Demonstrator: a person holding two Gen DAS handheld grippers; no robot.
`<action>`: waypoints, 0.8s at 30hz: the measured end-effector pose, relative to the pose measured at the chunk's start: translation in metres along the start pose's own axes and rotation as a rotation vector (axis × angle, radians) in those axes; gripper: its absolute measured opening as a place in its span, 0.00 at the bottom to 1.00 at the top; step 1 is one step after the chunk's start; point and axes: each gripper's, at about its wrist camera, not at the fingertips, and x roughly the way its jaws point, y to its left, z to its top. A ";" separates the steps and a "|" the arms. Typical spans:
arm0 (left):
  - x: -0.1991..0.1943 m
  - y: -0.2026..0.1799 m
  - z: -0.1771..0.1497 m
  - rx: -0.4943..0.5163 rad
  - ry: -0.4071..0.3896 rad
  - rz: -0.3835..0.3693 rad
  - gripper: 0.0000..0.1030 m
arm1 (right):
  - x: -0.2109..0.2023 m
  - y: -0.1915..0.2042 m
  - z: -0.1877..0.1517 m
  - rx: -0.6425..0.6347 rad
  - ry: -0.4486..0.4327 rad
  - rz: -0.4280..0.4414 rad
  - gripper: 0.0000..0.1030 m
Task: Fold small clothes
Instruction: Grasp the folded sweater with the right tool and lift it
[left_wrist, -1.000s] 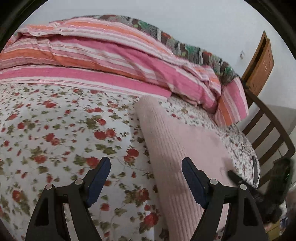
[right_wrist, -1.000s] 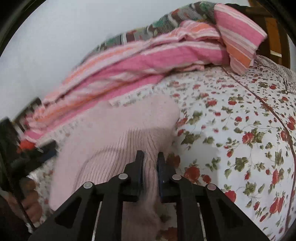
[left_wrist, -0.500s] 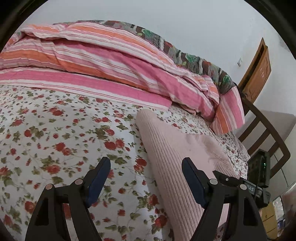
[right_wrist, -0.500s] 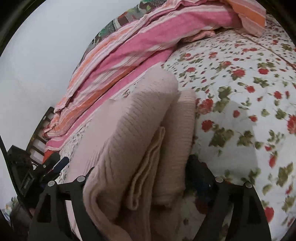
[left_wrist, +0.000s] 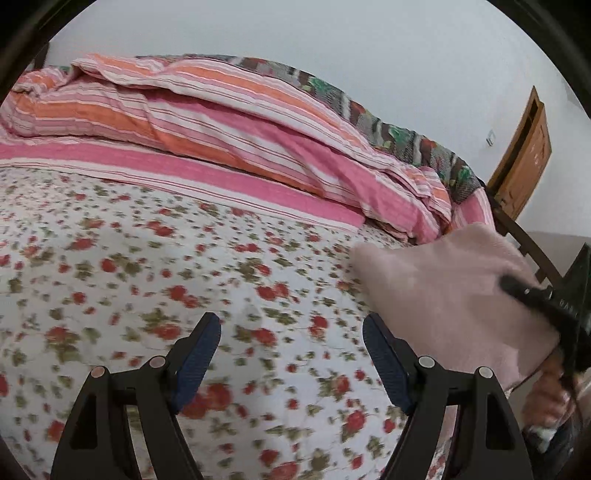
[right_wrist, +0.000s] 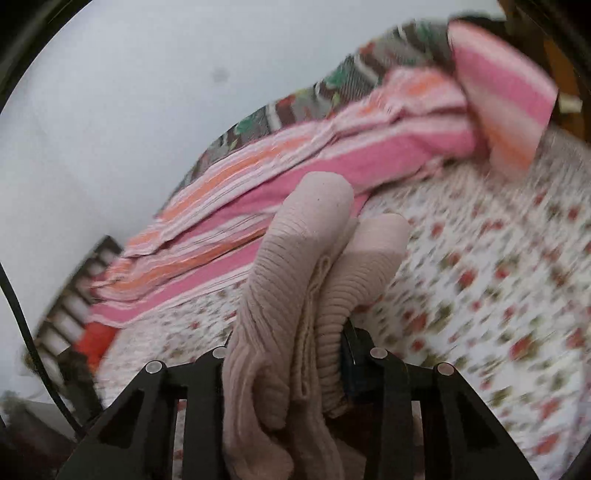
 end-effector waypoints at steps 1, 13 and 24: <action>-0.003 0.005 0.000 -0.010 -0.006 0.002 0.75 | -0.002 0.008 0.005 -0.028 -0.003 -0.061 0.34; -0.021 0.037 0.011 -0.055 -0.036 0.039 0.75 | 0.041 0.115 0.023 -0.113 0.004 0.016 0.33; -0.010 0.053 -0.004 0.015 0.031 0.049 0.75 | 0.145 0.024 -0.040 0.200 0.192 0.031 0.38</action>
